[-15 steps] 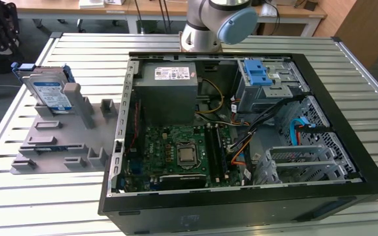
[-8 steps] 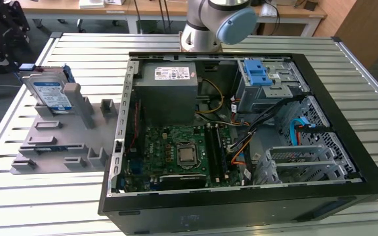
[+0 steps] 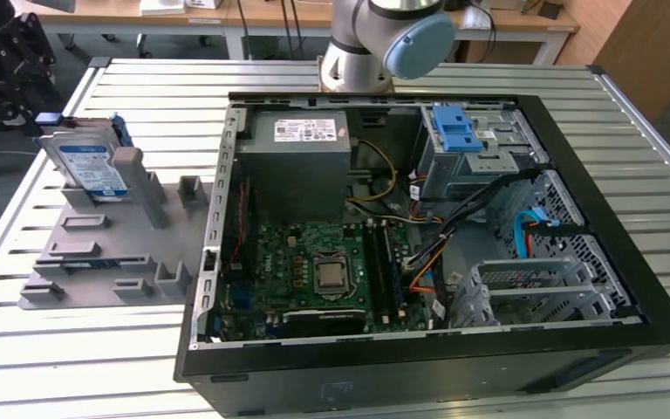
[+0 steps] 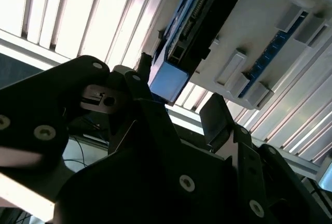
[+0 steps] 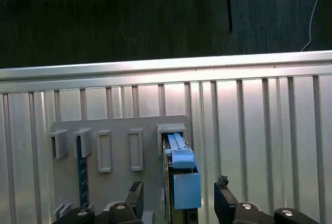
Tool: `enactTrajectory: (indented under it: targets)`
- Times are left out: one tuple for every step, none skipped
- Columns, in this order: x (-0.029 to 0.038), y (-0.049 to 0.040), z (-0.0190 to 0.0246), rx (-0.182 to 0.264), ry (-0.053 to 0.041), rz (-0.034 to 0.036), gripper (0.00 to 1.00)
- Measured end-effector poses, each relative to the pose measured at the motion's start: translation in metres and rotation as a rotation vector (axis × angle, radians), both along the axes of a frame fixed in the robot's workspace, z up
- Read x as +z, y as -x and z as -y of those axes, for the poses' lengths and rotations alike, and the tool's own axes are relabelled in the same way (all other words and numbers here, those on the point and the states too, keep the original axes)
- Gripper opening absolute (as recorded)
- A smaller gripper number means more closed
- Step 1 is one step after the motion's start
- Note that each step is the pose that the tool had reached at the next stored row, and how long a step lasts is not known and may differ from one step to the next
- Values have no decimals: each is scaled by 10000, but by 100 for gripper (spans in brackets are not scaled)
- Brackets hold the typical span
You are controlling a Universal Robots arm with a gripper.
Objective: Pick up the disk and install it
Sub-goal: 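Pick up the disk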
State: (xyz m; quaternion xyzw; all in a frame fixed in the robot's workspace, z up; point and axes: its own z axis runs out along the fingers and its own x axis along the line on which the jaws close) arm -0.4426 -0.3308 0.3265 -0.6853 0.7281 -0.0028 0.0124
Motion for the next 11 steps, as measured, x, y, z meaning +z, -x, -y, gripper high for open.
enactTrajectory:
  targets:
    - [-1, 0, 0, 23, 0, -1, 65]
    - [-1, 0, 0, 23, 0, -2, 65]
    - [-1, 0, 0, 24, 0, -3, 65]
    - [-4, 0, 0, 24, -1, -1, 65]
    - [-7, 0, 0, 24, -1, 0, 65]
    - [-7, 0, 0, 24, -1, 0, 65]
    - [-7, 0, -1, 25, -1, 1, 65]
    - [-9, 0, -3, 25, -2, 3, 65]
    - [-10, 0, -7, 24, -2, 3, 65]
    - [-10, 0, -14, 24, -1, 0, 65]
    - [-11, 0, -22, 24, -1, 0, 65]
